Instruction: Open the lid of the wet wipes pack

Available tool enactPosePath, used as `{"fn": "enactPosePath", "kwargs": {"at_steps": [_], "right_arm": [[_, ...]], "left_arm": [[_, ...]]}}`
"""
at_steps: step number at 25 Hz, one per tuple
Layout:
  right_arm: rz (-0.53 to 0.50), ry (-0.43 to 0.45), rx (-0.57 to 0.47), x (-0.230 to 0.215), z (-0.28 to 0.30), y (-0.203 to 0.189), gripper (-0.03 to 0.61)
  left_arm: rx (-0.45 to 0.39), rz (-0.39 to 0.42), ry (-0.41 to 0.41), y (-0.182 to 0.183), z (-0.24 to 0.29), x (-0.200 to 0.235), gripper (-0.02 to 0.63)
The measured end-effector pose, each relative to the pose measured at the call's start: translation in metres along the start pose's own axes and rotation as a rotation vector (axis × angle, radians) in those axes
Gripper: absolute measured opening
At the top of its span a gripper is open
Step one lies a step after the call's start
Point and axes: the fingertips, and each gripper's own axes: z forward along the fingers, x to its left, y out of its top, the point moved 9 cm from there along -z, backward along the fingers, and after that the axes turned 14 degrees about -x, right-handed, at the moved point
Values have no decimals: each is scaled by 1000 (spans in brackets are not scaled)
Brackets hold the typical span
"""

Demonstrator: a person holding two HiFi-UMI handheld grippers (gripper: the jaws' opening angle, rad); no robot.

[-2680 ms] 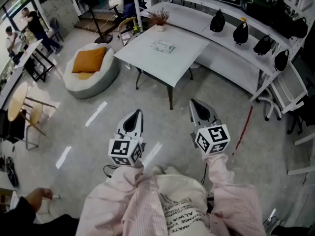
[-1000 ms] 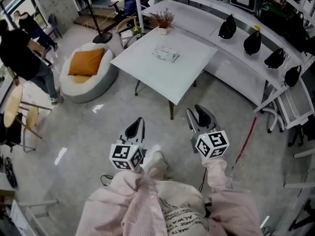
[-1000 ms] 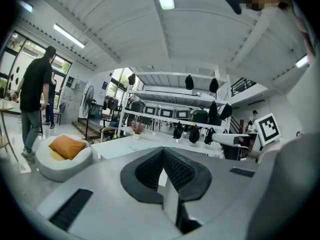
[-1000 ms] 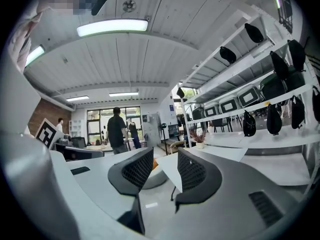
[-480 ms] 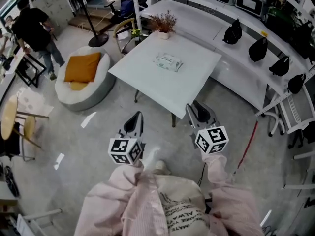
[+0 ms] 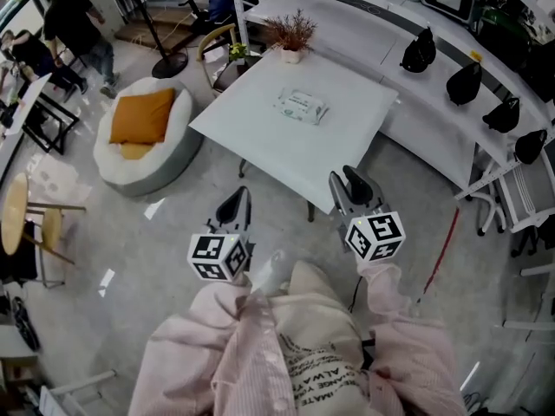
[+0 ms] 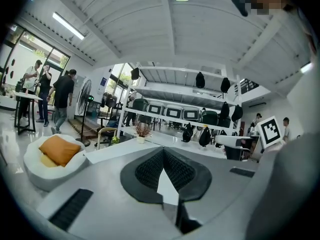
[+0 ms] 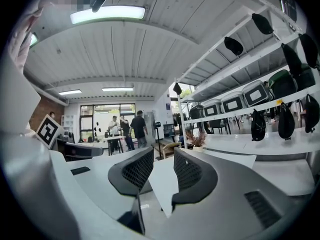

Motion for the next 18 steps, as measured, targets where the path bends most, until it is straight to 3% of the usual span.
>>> {"fn": "enactPosePath", "kwargs": {"at_steps": [8,18], "right_arm": [[10,-25,30,-31,40,-23,118],[24,-8,91,-78,149,-53,118]], "left_arm": [[32,-20,5,-19,42,23,-3],[82,-27,22,-18,136,72,-3]]}}
